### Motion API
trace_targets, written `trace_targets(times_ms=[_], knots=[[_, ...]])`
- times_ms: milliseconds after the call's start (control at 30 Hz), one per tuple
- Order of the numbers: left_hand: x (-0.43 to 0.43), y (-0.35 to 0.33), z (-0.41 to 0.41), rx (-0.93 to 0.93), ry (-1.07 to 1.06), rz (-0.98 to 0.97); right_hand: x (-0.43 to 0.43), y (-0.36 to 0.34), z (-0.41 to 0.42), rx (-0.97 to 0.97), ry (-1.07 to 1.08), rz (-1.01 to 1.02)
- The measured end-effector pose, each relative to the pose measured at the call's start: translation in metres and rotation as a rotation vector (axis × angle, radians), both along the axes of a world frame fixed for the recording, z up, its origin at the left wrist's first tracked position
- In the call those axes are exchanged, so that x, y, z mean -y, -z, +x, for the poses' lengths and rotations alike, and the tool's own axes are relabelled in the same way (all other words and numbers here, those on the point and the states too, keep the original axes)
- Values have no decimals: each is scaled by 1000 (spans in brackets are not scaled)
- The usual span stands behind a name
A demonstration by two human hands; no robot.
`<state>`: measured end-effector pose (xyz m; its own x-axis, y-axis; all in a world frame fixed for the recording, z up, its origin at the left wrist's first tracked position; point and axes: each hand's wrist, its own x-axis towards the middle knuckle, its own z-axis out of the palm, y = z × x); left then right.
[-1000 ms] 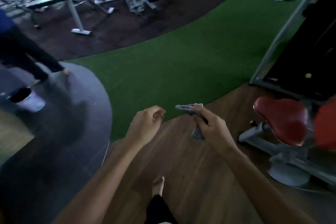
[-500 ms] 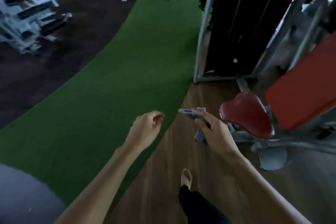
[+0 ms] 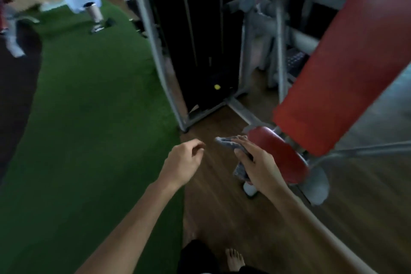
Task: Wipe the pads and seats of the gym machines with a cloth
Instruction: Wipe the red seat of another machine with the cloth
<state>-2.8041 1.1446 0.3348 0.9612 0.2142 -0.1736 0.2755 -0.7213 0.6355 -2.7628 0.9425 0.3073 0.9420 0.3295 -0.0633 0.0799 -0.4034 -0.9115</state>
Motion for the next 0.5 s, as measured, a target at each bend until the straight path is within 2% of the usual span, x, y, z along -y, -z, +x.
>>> trace_targets(times_ms=[267, 500], knots=[[-9, 61, 157, -77, 468, 24, -10, 50, 49, -47, 479, -134], [20, 141, 206, -238, 844, 36, -38, 144, 32, -322, 871, -137]])
